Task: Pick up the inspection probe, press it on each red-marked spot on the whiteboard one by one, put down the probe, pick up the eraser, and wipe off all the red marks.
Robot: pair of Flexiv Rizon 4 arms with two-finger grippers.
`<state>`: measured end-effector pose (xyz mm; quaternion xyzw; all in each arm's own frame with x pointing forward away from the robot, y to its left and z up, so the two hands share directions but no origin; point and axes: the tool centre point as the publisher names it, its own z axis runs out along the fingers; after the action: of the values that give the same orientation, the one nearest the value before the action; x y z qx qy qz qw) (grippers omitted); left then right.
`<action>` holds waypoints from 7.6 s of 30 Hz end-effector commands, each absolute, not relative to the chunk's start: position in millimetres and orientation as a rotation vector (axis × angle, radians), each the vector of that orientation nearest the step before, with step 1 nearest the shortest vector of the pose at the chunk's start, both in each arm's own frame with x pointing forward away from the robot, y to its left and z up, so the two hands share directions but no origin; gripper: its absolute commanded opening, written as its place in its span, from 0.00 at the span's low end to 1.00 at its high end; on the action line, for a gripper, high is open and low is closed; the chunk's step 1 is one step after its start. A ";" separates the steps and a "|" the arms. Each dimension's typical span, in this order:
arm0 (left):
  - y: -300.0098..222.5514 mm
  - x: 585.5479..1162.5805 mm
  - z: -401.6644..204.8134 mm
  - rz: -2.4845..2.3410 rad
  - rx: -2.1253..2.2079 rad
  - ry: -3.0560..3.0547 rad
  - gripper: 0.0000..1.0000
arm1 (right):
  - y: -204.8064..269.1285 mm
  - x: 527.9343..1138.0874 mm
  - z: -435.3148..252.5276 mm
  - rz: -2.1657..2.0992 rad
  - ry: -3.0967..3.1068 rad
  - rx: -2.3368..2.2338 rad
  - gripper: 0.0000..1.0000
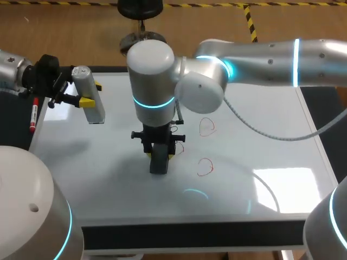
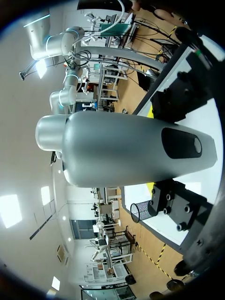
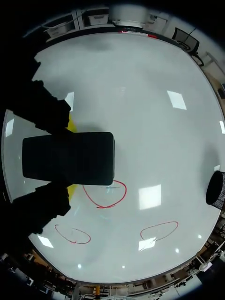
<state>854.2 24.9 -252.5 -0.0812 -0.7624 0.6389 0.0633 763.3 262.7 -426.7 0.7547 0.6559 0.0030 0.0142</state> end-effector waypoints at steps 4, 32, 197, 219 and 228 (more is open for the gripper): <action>25.4 854.7 -251.5 1.930 -0.249 -2.302 0.00 | 238.1 757.2 -449.8 0.044 1.896 2.490 0.00; 25.4 854.7 -251.5 1.930 -0.249 -2.302 0.00 | 222.2 756.5 -412.9 -0.064 1.840 2.475 0.00; 25.4 854.7 -251.5 1.930 -0.249 -2.302 0.00 | 168.6 743.0 -358.9 0.234 2.015 2.168 0.00; 25.4 854.7 -251.5 1.930 -0.249 -2.302 0.00 | 50.2 687.6 -362.8 0.273 1.940 2.391 0.00; 25.4 854.7 -251.5 1.930 -0.249 -2.302 0.00 | 15.7 690.7 -366.8 0.361 2.012 2.404 0.00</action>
<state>854.2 24.9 -252.5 -0.0813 -0.7624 0.6389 0.0633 693.1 35.3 -368.3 0.7718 0.6307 0.0093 0.0802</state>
